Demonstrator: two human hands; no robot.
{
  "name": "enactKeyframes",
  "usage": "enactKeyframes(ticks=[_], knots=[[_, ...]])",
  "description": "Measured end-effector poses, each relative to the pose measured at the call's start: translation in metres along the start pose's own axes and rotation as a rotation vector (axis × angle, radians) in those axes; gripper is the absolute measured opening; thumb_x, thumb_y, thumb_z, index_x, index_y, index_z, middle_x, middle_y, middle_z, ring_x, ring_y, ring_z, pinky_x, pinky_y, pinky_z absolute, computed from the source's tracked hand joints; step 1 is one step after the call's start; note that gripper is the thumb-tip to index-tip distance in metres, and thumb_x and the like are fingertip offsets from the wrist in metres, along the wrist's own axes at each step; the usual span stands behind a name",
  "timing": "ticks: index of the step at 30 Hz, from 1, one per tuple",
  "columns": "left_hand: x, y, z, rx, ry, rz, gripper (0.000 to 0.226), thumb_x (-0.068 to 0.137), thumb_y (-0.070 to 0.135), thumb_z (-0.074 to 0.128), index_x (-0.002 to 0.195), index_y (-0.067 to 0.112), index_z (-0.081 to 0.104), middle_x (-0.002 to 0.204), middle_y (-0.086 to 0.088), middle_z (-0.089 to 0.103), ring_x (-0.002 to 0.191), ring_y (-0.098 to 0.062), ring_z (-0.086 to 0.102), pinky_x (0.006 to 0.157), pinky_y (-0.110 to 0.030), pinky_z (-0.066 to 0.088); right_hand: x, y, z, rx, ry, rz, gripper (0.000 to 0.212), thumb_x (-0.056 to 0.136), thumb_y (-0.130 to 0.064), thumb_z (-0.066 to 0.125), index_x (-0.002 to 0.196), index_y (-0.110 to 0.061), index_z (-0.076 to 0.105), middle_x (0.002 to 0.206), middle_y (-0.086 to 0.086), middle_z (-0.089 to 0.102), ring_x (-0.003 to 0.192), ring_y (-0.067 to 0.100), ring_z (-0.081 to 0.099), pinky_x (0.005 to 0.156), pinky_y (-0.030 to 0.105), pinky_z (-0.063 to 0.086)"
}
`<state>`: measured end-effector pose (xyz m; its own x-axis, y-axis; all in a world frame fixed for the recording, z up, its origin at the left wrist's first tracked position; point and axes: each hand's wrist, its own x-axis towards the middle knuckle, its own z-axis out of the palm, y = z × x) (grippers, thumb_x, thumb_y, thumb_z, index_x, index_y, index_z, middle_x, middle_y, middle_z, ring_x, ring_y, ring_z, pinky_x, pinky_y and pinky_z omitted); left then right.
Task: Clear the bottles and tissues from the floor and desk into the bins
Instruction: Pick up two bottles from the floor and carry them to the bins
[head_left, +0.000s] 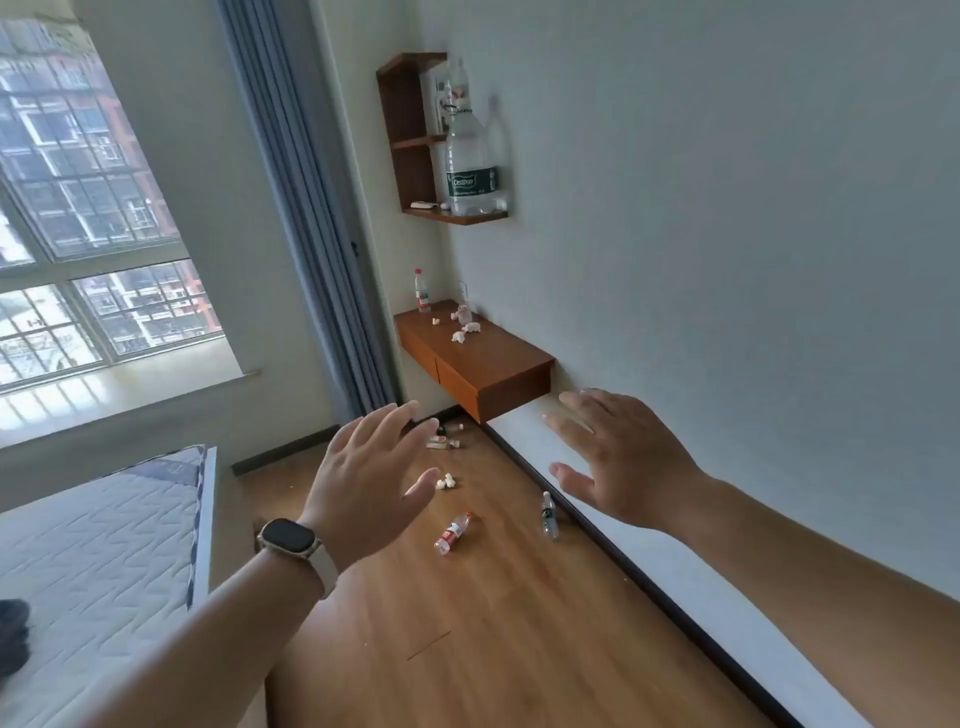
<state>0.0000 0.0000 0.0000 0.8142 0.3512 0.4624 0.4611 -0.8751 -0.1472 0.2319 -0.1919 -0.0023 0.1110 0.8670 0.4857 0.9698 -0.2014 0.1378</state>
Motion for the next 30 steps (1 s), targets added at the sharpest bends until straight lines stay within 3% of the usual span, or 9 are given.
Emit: enactKeyframes(ticks=[10, 20, 30], knots=[[0.051, -0.01, 0.076, -0.066, -0.01, 0.058, 0.049, 0.089, 0.049, 0.051, 0.133, 0.028, 0.054, 0.142, 0.002, 0.05, 0.134, -0.022, 0.043, 0.11, -0.04, 0.032, 0.024, 0.034, 0.069, -0.002, -0.112, 0.096, 0.054, 0.088, -0.05, 0.044, 0.126, -0.015, 0.058, 0.124, 0.011, 0.057, 0.109, 0.031, 0.054, 0.089, 0.045, 0.047], [0.125, -0.111, 0.177, -0.151, -0.045, 0.082, 0.053, 0.089, 0.051, 0.043, 0.133, 0.023, 0.055, 0.14, -0.001, 0.053, 0.132, -0.025, 0.047, 0.105, -0.044, 0.04, 0.141, 0.041, 0.16, -0.013, -0.17, 0.115, 0.053, 0.089, -0.05, 0.045, 0.127, -0.016, 0.058, 0.122, 0.009, 0.059, 0.108, 0.028, 0.056, 0.089, 0.043, 0.048], [0.168, -0.187, 0.25, -0.237, -0.087, 0.114, 0.052, 0.088, 0.049, 0.057, 0.134, 0.026, 0.053, 0.141, 0.001, 0.052, 0.132, -0.024, 0.047, 0.105, -0.045, 0.039, 0.221, 0.025, 0.223, 0.013, -0.181, 0.167, 0.053, 0.088, -0.047, 0.046, 0.126, -0.014, 0.06, 0.121, 0.008, 0.06, 0.111, 0.028, 0.056, 0.09, 0.042, 0.047]])
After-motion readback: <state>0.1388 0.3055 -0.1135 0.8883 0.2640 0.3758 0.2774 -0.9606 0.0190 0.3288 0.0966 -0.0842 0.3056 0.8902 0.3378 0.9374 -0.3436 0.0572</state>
